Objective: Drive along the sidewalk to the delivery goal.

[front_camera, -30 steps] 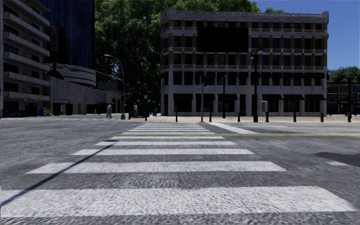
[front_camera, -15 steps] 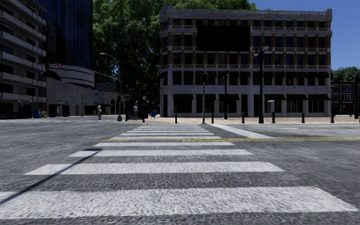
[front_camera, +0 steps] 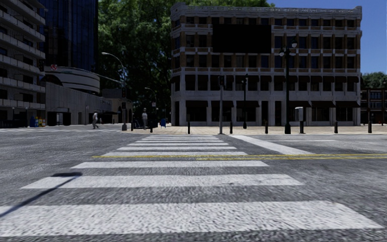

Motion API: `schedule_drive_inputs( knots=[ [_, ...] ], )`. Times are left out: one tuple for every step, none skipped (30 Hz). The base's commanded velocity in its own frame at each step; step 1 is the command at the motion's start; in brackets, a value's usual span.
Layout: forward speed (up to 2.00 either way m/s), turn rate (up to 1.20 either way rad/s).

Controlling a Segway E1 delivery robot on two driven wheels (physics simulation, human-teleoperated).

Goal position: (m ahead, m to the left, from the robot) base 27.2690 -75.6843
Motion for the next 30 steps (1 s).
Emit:
schedule_drive_inputs(
  knots=[
    [2.0,0.0],
    [2.0,0.0],
    [2.0,0.0],
    [2.0,0.0],
    [2.0,0.1],
    [2.0,0.3],
    [2.0,0.53],
    [2.0,0.71],
    [2.0,0.82],
    [2.0,0.82],
    [2.0,0.85],
    [2.0,0.85],
    [2.0,0.74],
    [2.0,0.21],
    [2.0,0.21],
    [2.0,0.05],
    [2.0,0.0],
    [2.0,0.0],
    [2.0,0.0],
    [2.0,0.0],
    [2.0,0.0],
    [2.0,0.0],
    [2.0,0.0],
    [2.0,0.0],
    [2.0,0.0],
    [2.0,0.0],
    [2.0,0.0],
    [2.0,0.0],
    [2.0,0.0],
    [2.0,0.0]
  ],
)
